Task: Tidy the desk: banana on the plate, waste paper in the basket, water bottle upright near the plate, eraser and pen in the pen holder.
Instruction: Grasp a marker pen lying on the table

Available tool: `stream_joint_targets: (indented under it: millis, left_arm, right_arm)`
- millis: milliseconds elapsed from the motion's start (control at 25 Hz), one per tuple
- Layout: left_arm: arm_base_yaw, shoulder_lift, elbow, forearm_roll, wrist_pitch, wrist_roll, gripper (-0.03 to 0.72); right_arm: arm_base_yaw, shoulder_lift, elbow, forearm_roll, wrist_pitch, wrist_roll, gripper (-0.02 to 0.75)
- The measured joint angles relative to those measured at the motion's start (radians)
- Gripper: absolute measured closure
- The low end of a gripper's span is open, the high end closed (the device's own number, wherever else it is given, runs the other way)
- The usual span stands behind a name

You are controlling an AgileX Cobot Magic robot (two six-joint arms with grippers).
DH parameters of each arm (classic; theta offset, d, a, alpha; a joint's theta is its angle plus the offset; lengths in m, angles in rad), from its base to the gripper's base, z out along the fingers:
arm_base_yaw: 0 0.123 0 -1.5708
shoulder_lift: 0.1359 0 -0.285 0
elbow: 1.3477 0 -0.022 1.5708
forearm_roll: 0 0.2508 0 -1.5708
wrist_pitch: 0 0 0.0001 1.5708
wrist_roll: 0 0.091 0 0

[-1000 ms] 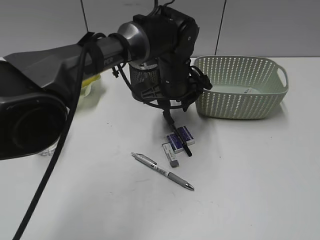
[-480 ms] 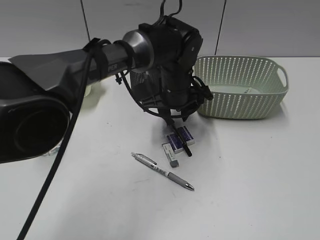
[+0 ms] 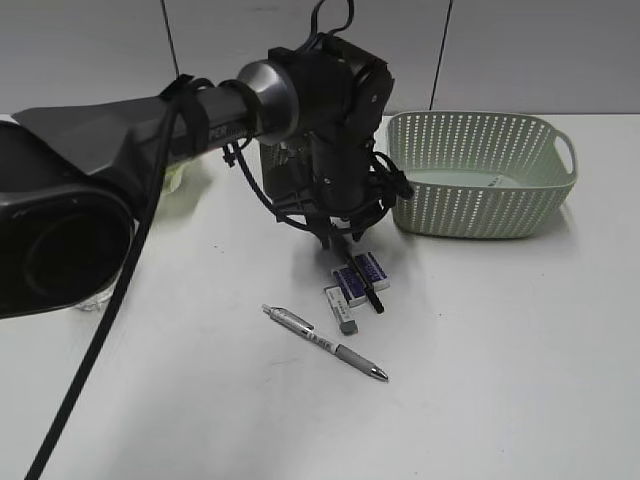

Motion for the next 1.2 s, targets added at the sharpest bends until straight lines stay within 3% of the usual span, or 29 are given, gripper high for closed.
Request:
stream_joint_targets:
  millis: [960,1200]
  left_arm:
    - [0.006,0.024,0.000,0.012,-0.002,0.000,0.436]
    - [0.006,0.026,-0.005,0.014,0.013,0.000,0.582]
  right_arm:
    - [0.000,0.000,0.000,0.000,0.000,0.000,0.461]
    - [0.000,0.000,0.000,0.000,0.000,0.000,0.461]
